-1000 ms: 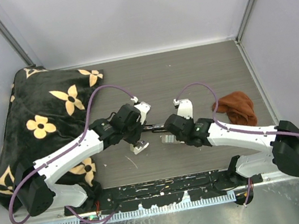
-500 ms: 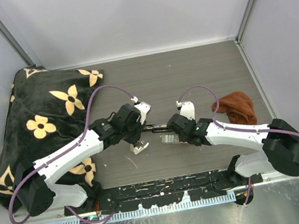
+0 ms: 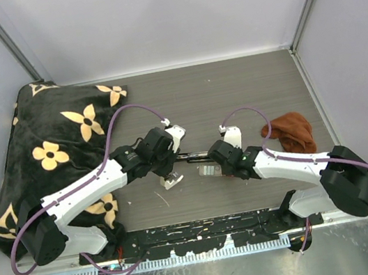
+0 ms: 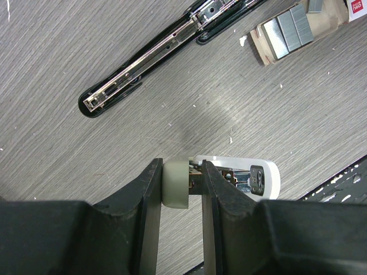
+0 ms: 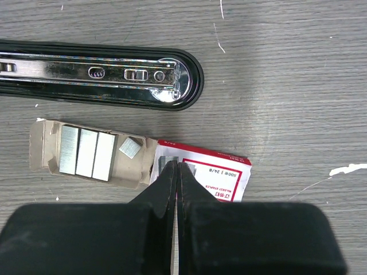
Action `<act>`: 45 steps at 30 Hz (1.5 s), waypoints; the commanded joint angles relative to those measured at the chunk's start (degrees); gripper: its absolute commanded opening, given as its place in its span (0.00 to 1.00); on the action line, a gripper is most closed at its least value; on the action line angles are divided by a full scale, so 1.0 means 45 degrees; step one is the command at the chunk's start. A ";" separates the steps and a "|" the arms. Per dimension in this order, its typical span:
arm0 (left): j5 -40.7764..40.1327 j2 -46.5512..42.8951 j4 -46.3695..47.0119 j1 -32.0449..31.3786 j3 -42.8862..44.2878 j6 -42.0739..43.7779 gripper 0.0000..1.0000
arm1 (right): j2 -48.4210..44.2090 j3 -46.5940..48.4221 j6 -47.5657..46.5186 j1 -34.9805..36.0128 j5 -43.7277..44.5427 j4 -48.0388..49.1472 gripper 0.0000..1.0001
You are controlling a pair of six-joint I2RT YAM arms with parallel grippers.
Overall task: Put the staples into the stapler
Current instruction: Place the staple in the staple box.
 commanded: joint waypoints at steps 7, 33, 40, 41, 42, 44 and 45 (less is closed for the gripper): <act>-0.0128 -0.0365 0.0530 0.0076 0.0065 0.0125 0.00 | -0.0600 -0.0302 -0.0008 -0.0426 -0.0996 0.0716 0.01; -0.0265 -0.0865 0.0530 0.0072 0.0034 0.0125 0.00 | -0.1273 0.0851 -0.3095 -0.0609 -0.3012 0.0695 0.32; -0.0338 -0.0859 0.0514 0.0068 -0.0028 0.0149 0.00 | 0.0361 0.1676 -0.5117 -0.0595 -0.3870 0.1344 0.30; -0.0357 -0.0860 0.0514 0.0077 -0.0025 0.0162 0.00 | 0.0549 0.1765 -0.5300 -0.0580 -0.3945 0.1349 0.30; -0.0372 -0.0855 0.0519 0.0078 -0.0025 0.0164 0.00 | 0.0712 0.1855 -0.5467 -0.0593 -0.4057 0.1359 0.30; -0.0381 -0.0857 0.0519 0.0078 -0.0025 0.0180 0.00 | 0.0962 0.1940 -0.5662 -0.0593 -0.4189 0.1346 0.30; -0.0382 -0.0854 0.0520 0.0078 -0.0025 0.0183 0.00 | 0.1089 0.1952 -0.5722 -0.0585 -0.4207 0.1344 0.29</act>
